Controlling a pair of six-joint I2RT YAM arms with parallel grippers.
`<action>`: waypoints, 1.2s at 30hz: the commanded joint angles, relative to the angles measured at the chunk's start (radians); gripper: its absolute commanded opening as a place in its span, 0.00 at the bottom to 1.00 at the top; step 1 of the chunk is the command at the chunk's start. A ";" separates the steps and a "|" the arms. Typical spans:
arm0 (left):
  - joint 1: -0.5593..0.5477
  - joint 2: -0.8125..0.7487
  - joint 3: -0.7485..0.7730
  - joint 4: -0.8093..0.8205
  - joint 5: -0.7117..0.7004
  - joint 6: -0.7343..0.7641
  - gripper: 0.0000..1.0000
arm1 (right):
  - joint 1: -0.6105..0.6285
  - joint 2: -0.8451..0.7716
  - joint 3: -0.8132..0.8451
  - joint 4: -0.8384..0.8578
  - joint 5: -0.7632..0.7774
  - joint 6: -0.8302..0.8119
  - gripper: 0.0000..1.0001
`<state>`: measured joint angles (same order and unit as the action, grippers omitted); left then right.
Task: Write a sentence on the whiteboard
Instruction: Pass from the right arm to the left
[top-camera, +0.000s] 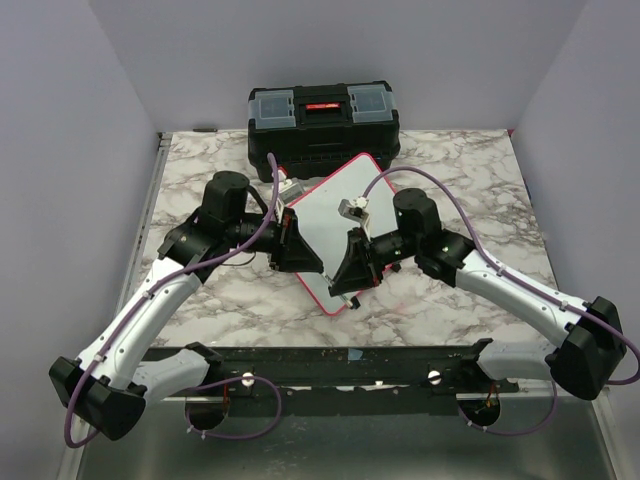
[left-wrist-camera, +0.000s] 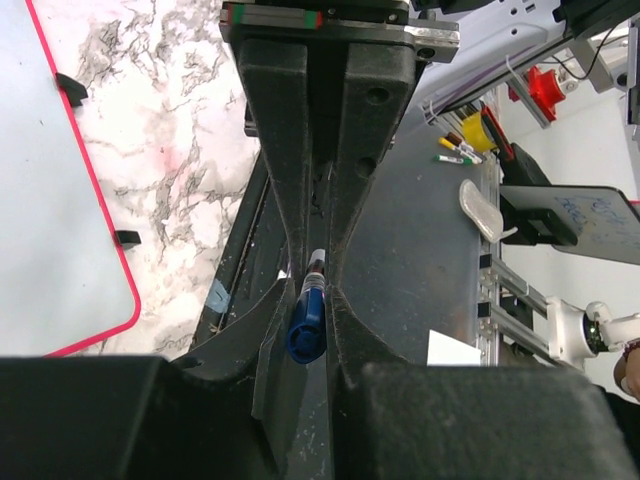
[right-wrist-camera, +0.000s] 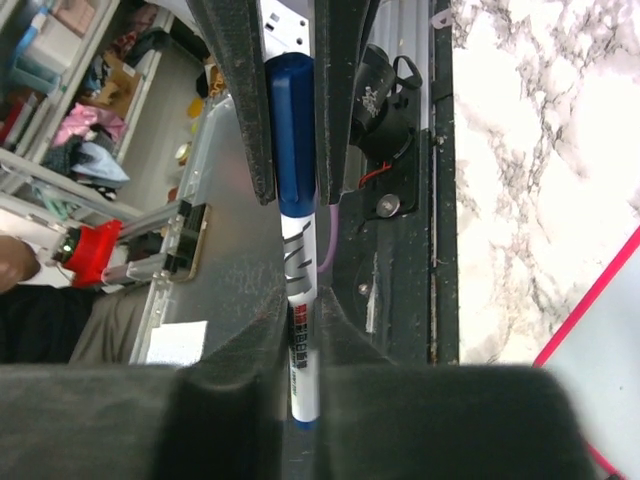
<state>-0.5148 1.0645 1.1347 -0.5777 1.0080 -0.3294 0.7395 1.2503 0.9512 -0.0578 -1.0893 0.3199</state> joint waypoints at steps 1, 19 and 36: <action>-0.008 -0.029 -0.025 0.065 0.013 -0.037 0.00 | 0.004 0.000 0.046 -0.035 0.041 -0.012 0.37; 0.009 -0.080 0.004 0.346 -0.134 -0.266 0.00 | 0.004 -0.256 -0.075 0.318 0.713 0.319 1.00; 0.042 -0.131 -0.057 0.706 -0.192 -0.551 0.00 | 0.004 -0.275 -0.119 0.568 0.628 0.483 0.65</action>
<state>-0.4793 0.9386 1.0981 0.0166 0.8627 -0.8059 0.7395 0.9592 0.8349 0.4160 -0.3981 0.7589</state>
